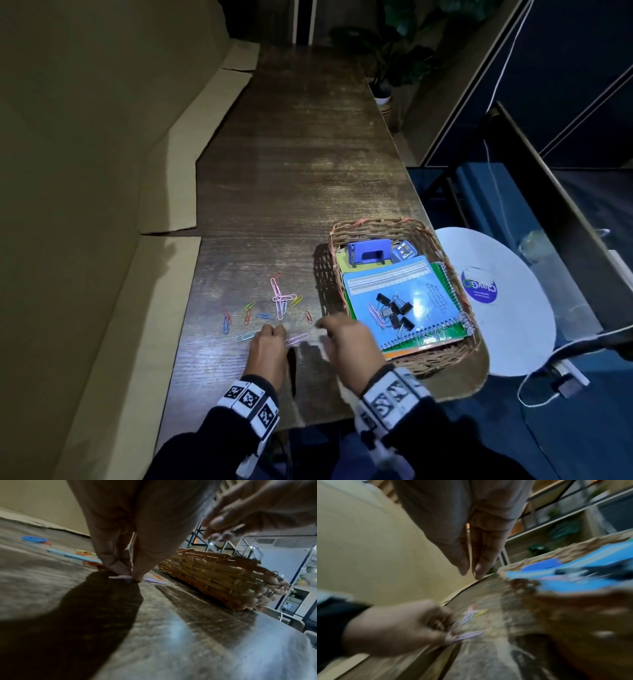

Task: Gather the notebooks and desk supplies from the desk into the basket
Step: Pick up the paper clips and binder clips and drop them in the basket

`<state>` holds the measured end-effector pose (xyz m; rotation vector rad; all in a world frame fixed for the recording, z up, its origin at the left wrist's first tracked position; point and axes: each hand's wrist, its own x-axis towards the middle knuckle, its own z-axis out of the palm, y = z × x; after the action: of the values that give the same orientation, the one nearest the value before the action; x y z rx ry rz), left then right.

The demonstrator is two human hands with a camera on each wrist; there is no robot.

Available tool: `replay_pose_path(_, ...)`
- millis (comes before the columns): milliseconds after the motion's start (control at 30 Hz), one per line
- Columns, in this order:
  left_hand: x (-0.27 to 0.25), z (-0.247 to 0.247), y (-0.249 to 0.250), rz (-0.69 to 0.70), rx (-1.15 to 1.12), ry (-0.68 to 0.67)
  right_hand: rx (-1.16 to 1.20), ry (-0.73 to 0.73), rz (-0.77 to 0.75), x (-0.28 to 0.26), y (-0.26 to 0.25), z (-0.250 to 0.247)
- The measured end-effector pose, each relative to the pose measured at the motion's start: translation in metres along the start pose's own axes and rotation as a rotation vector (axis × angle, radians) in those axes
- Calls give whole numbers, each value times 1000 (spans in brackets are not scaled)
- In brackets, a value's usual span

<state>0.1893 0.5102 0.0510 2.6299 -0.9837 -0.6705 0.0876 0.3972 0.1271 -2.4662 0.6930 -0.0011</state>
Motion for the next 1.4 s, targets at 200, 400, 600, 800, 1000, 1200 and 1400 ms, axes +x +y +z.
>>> replay_pose_path(200, -6, -14, -13, -63, -81, 57, -263, -236, -45, 30, -19, 45)
replay_pose_path(400, -13, -28, -27, -147, -149, 165, -314, -273, 30, 24, -6, 47)
replay_pose_path(600, -17, -37, -41, -228, -210, 141, -91, -81, 116, 1, -4, 13)
replay_pose_path(800, -14, -45, -14, -163, -440, 107, 185, 334, 319, -11, 41, -33)
replay_pose_path(1000, -3, -59, 56, 46, -616, 43, 94, 406, 347, -25, 61, -47)
replay_pose_path(1200, 2, -69, 104, 163, -846, -101, 75, 500, 296, -37, 60, -55)
replay_pose_path(1400, 4, -54, 25, -32, -527, 181, 24, 564, 253, -42, 57, -60)
